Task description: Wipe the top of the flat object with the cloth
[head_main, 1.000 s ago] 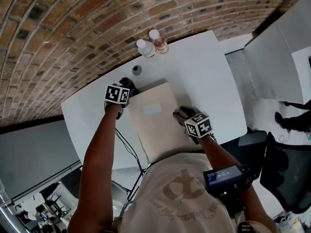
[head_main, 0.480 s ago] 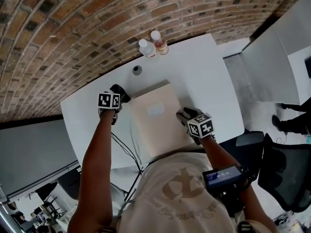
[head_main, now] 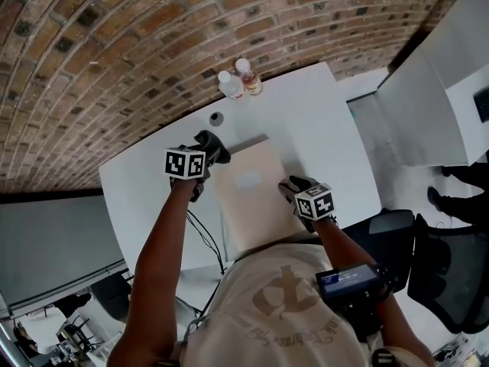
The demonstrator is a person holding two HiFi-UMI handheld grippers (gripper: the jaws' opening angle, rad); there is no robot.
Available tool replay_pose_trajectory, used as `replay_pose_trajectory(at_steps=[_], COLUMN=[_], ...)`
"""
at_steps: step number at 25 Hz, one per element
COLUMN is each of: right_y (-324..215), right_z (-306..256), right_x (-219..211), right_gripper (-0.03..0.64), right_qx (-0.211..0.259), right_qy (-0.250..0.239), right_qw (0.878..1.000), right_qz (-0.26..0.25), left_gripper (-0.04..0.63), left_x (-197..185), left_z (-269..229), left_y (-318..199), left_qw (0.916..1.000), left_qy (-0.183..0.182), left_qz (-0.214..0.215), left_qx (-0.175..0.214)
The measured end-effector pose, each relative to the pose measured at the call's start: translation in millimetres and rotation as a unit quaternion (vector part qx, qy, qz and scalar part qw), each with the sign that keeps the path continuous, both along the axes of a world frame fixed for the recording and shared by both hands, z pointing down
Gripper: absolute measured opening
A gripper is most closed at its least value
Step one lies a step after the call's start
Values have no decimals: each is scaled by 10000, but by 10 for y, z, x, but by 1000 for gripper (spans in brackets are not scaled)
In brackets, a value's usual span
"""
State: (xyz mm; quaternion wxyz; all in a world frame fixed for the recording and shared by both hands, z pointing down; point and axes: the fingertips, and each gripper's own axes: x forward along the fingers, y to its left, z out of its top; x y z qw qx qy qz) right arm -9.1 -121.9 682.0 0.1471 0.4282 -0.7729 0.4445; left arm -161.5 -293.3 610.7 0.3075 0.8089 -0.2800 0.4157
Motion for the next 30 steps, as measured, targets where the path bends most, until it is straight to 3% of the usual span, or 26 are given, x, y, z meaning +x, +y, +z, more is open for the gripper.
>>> replay_pose_trajectory(at_steps=[7,11,15,22,30], right_y=[26,79,112,148,144], right_z=[19,31,11,34,22], right_x=[17,58,104,167,174], right_gripper=[204,204,204,204,204], right_qx=[-2,6,25,24,47], right_qy=[-25,-9,-16,-88,-63], right_qw=[10000,9999,9999,9997,9999], right_qz=[56,103,162,219,149], left_gripper=[106,106,106,110,104], left_x=[930,1363,1678,1835,1626], left_z=[-19,108,244,466,454], left_y=[485,670,710,609,624], left_qw=[9928,9873,9860,9922,9942], left_qy=[717,772,695,75,93], left_qz=[696,1087,1218,1138,877], left_qx=[-664,-869,-901,-512,-616])
